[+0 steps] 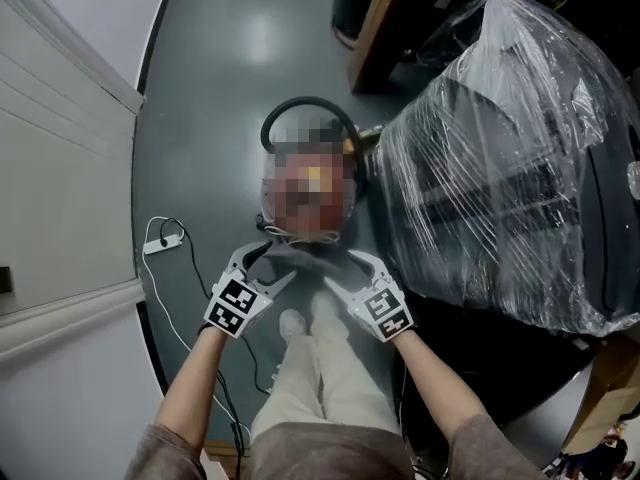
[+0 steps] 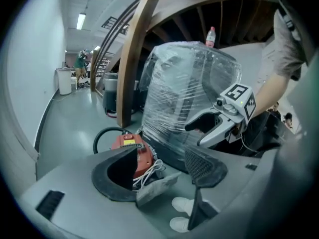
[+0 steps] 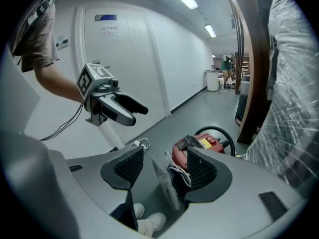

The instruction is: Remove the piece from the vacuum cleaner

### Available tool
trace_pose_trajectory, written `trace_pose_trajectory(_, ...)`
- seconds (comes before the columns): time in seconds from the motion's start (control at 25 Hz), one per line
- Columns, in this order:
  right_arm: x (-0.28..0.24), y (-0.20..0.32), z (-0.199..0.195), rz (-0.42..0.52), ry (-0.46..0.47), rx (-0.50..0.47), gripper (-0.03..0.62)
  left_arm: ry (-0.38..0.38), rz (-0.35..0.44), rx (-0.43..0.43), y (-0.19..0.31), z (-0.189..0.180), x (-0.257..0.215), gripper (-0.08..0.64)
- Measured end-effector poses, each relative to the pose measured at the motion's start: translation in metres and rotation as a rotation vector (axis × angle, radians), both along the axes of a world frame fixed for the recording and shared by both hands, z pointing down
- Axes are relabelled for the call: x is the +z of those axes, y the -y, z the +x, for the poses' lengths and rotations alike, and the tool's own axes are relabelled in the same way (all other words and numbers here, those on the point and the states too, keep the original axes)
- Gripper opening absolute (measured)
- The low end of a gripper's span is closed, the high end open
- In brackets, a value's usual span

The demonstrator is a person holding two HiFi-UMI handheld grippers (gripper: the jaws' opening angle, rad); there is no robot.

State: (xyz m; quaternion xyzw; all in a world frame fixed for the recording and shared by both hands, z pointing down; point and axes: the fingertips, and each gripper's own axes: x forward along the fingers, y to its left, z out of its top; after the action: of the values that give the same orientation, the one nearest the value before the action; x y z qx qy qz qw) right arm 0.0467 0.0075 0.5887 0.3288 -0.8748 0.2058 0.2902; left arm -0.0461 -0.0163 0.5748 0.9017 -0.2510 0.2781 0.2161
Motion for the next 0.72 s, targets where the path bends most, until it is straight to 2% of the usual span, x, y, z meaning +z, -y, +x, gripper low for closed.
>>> trace_pose_trajectory(0.16,0.085,-0.001,-0.010,-0.056,-0.055,-0.074,0.244,0.071,-0.030,0.093,0.002,0.003,0.083,0.279)
trace_pose_trajectory(0.36,0.173,-0.009,-0.016,-0.120,-0.111,-0.109,0.244,0.161,-0.058,0.229,-0.004,0.008,0.170,0.279)
trace_pose_trajectory(0.6,0.239,-0.008,-0.015,-0.175,-0.162,-0.133,0.244,0.252,-0.082,0.386,-0.010,0.014,0.237,0.279)
trace_pose_trajectory(0.72,0.262,-0.013,-0.016,-0.189,-0.191,-0.187,0.244,0.287,-0.076,0.455,-0.012,0.017,0.258,0.274)
